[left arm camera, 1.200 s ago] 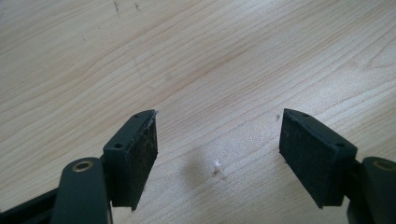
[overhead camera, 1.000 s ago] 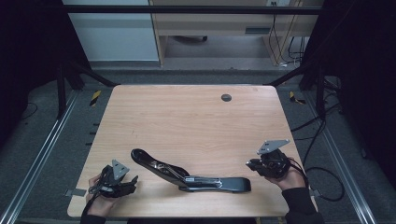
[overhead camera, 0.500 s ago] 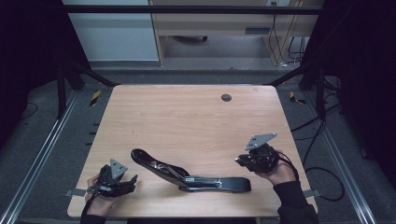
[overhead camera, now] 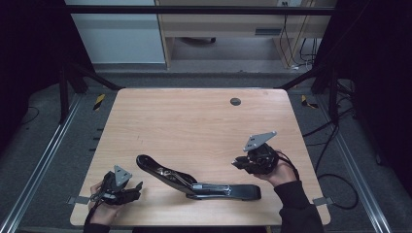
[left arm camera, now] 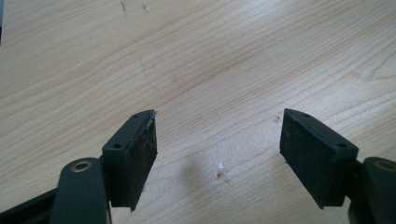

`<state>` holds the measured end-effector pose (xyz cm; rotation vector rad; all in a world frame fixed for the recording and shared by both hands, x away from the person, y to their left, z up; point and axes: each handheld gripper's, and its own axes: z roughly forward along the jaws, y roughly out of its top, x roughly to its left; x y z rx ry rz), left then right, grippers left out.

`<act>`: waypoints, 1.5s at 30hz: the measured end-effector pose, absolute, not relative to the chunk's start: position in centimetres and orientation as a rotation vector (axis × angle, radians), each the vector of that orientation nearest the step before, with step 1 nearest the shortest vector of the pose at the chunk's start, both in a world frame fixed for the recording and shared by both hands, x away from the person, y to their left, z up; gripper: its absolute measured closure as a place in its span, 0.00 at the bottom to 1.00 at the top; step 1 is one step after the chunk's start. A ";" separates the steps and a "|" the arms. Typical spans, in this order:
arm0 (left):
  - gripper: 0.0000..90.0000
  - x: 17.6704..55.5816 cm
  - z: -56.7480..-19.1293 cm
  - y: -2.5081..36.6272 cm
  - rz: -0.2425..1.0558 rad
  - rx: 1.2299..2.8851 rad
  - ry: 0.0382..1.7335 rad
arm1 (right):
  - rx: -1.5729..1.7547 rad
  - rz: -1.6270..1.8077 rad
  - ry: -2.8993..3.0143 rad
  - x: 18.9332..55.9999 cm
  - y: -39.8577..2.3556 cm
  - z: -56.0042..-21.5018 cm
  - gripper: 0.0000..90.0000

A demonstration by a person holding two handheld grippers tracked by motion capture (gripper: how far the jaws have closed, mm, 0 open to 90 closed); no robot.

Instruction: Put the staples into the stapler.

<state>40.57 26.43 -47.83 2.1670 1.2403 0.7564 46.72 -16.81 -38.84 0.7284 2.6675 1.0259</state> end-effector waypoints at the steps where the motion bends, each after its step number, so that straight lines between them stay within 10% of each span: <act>1: 0.30 40.6 -47.8 26.4 0.756 2.168 1.241 | 0.725 1.019 2.671 46.8 -16.6 -38.8 0.86; 45: 0.30 40.7 -47.8 26.5 0.749 2.164 1.250 | 0.424 1.059 2.894 47.0 -12.8 -40.0 0.86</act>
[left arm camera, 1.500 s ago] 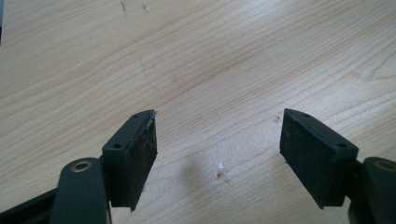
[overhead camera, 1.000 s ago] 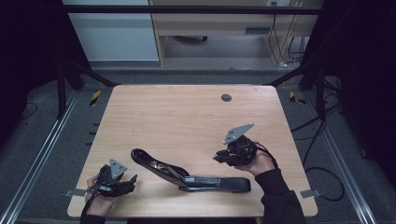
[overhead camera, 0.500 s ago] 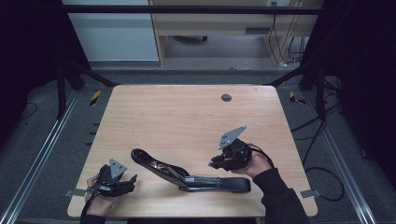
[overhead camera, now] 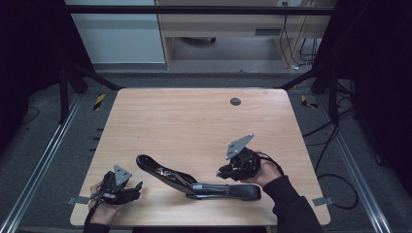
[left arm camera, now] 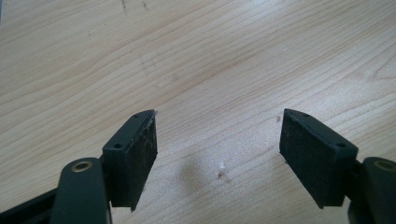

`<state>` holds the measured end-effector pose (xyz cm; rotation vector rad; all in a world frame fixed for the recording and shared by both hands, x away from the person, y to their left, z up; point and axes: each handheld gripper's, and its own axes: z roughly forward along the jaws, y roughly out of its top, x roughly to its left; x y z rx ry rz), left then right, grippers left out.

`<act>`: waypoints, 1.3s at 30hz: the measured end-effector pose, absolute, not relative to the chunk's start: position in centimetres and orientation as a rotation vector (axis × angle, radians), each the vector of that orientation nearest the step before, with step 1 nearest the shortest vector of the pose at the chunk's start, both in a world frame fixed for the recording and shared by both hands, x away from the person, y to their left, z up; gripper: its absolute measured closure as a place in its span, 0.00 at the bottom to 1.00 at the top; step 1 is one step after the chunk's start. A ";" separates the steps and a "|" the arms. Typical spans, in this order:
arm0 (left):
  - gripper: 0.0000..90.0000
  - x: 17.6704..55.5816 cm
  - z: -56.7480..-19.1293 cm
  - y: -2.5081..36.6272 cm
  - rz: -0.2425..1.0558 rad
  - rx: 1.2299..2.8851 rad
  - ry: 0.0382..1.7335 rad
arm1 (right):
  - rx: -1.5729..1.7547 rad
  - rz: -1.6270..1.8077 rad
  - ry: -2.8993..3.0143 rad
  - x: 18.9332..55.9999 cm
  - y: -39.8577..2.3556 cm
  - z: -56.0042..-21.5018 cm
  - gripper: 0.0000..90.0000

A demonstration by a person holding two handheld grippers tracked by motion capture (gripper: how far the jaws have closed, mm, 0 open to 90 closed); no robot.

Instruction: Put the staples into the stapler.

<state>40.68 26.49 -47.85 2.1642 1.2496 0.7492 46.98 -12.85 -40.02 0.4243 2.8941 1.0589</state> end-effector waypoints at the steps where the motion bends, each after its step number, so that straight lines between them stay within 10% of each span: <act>1: 0.30 40.7 -47.8 26.5 0.750 2.164 1.249 | 0.414 1.064 2.898 47.0 -12.8 -40.1 0.86; 39: 0.30 40.7 -47.8 26.5 0.746 2.167 1.250 | 0.234 0.986 2.967 46.5 -11.0 -41.8 0.86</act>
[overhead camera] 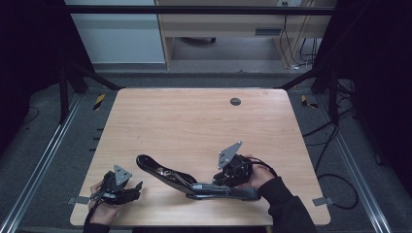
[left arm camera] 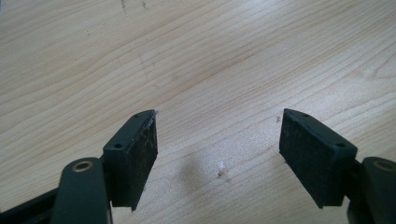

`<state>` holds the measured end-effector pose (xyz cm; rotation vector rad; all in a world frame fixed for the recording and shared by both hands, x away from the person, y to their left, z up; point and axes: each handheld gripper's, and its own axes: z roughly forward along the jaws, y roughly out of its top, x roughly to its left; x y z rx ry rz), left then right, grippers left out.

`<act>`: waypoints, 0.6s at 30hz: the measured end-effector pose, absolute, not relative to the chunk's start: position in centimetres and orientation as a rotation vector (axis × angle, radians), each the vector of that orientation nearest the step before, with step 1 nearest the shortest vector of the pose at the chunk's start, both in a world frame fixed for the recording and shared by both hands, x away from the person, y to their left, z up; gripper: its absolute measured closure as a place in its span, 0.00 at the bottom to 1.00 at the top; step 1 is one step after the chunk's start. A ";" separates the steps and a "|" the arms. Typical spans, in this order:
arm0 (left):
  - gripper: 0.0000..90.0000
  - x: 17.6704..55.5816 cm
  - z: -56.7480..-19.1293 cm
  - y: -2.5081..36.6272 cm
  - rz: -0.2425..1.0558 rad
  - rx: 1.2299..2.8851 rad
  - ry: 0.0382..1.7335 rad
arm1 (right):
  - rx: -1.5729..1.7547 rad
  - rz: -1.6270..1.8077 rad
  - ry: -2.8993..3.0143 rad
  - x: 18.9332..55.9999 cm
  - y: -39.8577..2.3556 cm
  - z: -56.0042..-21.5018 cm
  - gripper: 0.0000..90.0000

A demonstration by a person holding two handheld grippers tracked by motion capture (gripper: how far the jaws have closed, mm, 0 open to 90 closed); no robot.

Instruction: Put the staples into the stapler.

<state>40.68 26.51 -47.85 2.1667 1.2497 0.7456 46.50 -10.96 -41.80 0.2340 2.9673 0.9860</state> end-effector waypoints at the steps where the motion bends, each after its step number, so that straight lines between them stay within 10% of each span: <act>1: 0.30 40.7 -47.8 26.5 0.746 2.167 1.250 | 0.235 0.987 2.968 46.5 -10.9 -41.9 0.86; 18: 0.30 40.7 -47.9 26.5 0.747 2.166 1.252 | 0.203 0.965 2.989 46.4 -10.5 -42.7 0.86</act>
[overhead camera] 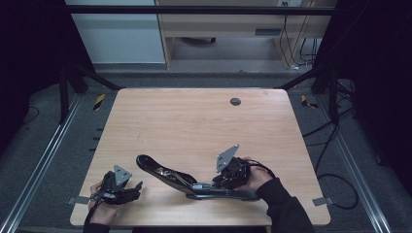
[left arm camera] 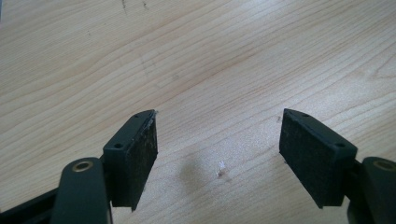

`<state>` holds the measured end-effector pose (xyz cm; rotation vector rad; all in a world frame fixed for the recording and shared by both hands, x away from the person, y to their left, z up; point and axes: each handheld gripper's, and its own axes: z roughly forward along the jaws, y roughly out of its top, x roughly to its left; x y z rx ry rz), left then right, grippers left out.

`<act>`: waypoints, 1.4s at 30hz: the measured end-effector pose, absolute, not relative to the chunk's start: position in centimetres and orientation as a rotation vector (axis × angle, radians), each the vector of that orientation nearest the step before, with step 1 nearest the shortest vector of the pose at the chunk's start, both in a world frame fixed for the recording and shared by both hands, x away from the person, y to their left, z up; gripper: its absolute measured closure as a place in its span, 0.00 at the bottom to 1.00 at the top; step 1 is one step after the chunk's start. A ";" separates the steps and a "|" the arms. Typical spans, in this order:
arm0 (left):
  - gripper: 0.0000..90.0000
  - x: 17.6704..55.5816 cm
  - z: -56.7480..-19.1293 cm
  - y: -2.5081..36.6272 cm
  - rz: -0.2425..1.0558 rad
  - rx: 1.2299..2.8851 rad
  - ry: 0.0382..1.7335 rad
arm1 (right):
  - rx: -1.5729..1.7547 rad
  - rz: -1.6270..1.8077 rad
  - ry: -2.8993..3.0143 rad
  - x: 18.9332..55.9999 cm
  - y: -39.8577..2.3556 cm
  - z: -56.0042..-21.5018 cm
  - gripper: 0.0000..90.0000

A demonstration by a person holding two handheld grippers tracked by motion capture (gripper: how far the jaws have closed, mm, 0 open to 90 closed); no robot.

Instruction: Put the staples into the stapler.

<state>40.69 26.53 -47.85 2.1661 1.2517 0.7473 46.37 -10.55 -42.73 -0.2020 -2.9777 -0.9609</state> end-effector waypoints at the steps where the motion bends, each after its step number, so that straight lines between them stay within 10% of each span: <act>1: 0.30 40.7 -47.9 26.5 0.747 2.167 1.251 | -0.200 -0.954 -2.980 46.4 -10.5 -42.7 0.86; 42: 0.30 40.7 -47.9 26.5 0.748 2.170 1.252 | -0.144 -0.952 -3.000 46.5 -10.2 -43.5 0.86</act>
